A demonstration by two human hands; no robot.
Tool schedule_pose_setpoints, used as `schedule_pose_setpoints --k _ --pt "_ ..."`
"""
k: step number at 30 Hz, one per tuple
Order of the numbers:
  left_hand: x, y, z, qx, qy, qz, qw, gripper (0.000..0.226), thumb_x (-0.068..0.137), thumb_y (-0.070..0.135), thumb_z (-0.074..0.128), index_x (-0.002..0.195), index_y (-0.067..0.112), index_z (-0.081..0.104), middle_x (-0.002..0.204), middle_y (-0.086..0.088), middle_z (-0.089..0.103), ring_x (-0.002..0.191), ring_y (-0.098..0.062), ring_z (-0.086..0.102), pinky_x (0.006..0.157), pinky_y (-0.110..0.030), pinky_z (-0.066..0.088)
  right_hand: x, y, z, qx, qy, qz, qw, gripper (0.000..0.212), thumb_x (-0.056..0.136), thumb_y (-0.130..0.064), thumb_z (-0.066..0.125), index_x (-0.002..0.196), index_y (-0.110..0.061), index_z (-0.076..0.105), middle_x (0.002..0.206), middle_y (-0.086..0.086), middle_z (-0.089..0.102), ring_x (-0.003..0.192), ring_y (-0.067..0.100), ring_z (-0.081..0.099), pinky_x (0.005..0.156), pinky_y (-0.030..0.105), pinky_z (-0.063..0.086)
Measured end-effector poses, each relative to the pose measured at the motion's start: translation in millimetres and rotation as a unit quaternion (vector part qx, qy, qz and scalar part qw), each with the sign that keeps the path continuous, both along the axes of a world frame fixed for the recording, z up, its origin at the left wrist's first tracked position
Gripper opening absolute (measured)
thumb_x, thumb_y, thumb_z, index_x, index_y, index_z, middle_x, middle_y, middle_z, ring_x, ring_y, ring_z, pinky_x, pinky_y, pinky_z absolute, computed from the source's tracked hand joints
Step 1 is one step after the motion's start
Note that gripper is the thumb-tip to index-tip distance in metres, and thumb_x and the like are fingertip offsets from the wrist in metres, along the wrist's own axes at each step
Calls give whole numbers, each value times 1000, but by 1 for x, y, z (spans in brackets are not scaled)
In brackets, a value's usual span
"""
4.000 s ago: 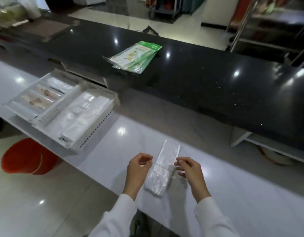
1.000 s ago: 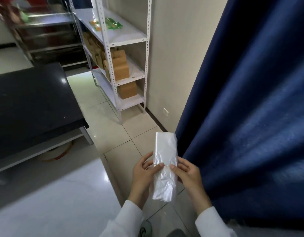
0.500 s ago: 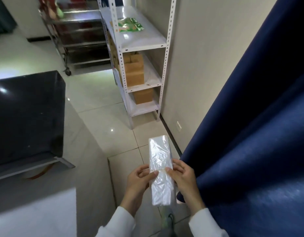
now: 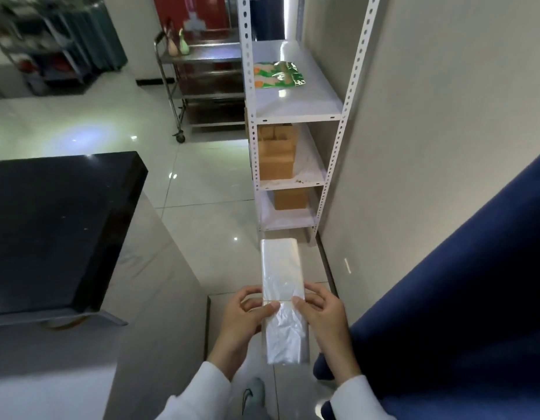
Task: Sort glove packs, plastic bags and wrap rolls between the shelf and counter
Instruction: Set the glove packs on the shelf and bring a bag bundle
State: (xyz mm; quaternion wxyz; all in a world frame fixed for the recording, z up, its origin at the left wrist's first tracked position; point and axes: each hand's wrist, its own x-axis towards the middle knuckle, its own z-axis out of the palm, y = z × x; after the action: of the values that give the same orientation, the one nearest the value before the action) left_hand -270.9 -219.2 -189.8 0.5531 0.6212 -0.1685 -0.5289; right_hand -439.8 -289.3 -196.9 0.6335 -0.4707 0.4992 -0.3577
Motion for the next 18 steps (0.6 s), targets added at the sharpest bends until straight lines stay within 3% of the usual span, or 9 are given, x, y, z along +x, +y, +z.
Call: schedule_pose_setpoints --k 5,10,14,18 --pt "31 -46 -11 -5 11 38 999 46 71 -1 90 111 7 70 101 -18 78 89 -33 78 69 -38 61 24 -44 -1 29 -4 27 999 35 87 -8 81 118 -20 70 100 -1 82 88 18 80 68 25 63" --pt "78 -109 -14 -17 13 74 997 55 56 14 95 106 10 72 99 -18 78 86 -32 77 69 -38 61 71 -113 4 18 15 53 998 34 87 -5 81 119 -16 72 97 3 81 88 19 79 69 27 63" --pt "135 -166 -11 -39 4 85 996 42 57 16 94 94 22 77 98 -13 80 88 -30 78 73 -43 63 134 -178 10 -13 33 70 997 33 86 -1 81 113 -17 74 96 6 81 92 27 78 76 36 66" --pt "194 -211 -2 -46 14 113 992 45 61 14 92 103 15 74 100 -14 79 90 -32 78 72 -40 63 198 -231 20 -26 33 91 995 33 87 -4 81 114 -22 74 99 2 81 93 23 77 78 30 64"
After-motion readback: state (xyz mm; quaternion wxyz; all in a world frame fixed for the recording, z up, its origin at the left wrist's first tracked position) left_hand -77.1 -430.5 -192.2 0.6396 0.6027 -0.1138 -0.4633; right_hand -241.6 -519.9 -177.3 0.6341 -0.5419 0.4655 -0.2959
